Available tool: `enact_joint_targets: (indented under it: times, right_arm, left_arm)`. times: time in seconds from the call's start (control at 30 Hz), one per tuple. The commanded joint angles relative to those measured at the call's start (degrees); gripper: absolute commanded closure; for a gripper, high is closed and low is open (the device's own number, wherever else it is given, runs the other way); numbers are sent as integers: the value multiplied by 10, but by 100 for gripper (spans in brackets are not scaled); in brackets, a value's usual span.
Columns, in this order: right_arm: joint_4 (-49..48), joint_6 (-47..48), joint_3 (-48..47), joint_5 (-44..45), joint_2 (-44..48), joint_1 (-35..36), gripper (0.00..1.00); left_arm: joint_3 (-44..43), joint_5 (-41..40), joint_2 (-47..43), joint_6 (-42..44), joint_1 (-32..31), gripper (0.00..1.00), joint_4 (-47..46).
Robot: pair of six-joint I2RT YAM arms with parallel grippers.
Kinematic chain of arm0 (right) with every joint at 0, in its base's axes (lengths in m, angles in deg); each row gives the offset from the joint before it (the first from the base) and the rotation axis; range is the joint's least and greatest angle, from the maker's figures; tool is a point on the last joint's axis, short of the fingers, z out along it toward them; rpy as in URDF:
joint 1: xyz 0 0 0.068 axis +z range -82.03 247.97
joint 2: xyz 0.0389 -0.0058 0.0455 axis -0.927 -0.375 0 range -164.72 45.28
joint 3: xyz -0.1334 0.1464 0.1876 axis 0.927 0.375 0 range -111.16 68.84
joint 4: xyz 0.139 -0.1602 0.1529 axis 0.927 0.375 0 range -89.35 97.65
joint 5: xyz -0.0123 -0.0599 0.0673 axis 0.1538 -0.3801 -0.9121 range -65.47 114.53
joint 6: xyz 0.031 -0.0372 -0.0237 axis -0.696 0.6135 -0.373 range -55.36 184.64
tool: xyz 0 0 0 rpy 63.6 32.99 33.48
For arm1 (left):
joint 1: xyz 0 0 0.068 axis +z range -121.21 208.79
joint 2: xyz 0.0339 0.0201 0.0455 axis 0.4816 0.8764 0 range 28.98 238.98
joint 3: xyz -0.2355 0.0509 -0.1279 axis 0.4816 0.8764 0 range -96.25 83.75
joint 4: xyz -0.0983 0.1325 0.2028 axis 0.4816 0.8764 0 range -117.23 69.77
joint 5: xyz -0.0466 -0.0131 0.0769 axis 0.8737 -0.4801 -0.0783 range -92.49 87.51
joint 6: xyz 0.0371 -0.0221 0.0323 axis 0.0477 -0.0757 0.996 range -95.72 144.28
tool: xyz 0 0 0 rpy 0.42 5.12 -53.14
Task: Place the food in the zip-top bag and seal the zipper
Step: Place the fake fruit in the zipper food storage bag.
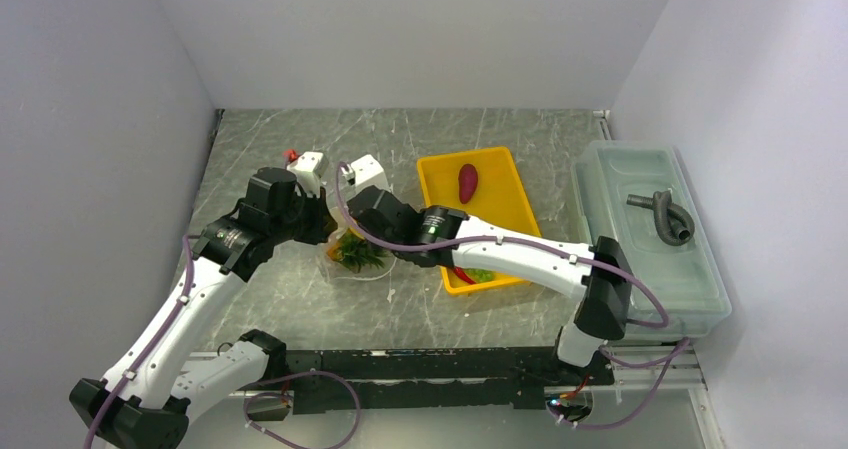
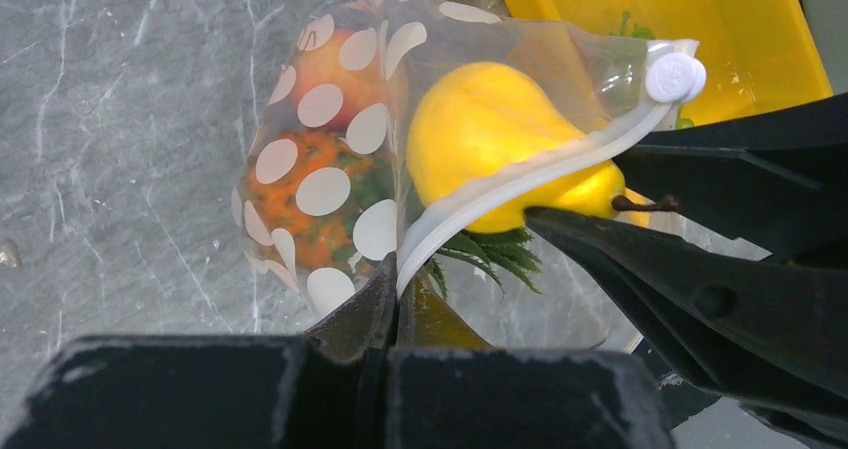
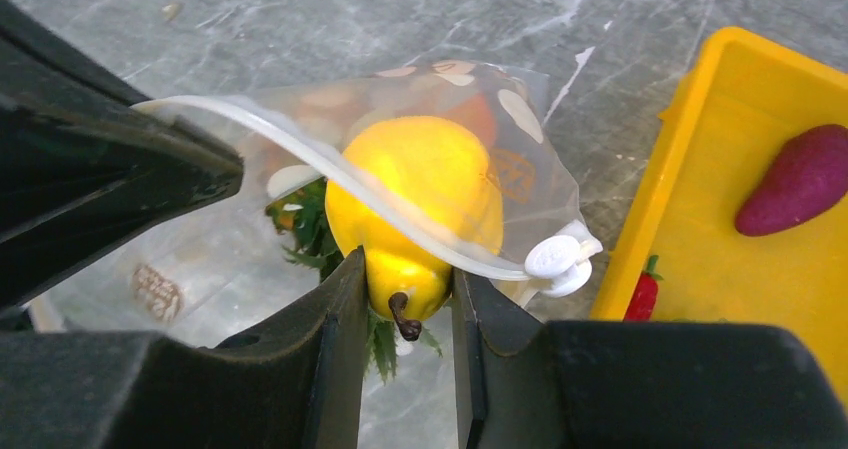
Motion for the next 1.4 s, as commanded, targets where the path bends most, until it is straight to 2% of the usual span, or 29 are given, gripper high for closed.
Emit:
enact_joint_targets:
  times: [0.0,0.23,0.53,0.63,0.8,0.87,0.97,1.07,1.37]
  right_arm:
    - [-29,-8,-19,101,-8,8,96]
    - [-85,-1,15,154,-19,8,96]
    - [-154,3,44,163,-40,0,89]
    - [-176,3,55,167,-42,-3,82]
    - [-188,2,61,175,-43,-6,57]
    - [-189,0,62,173,-44,-8,42]
    - [-184,-4,61,168,-42,-10,32]
    - [-186,-5,67,161,-33,-9,28]
    - [-165,-20,81,112,33,-9,26]
  left_arm:
    - [-1,16,-11,1,3,100,-19]
    - [-1,33,-10,2,3,100,-23]
    - [1,47,-16,4,3,100,-30]
    - [1,48,-15,4,3,100,-30]
    - [1,48,-13,5,3,100,-29]
    - [1,48,-13,4,3,100,-29]
    - [1,47,-13,4,3,100,-29]
    - [1,45,-12,4,3,100,-28]
    - [0,34,-10,1,3,100,-27]
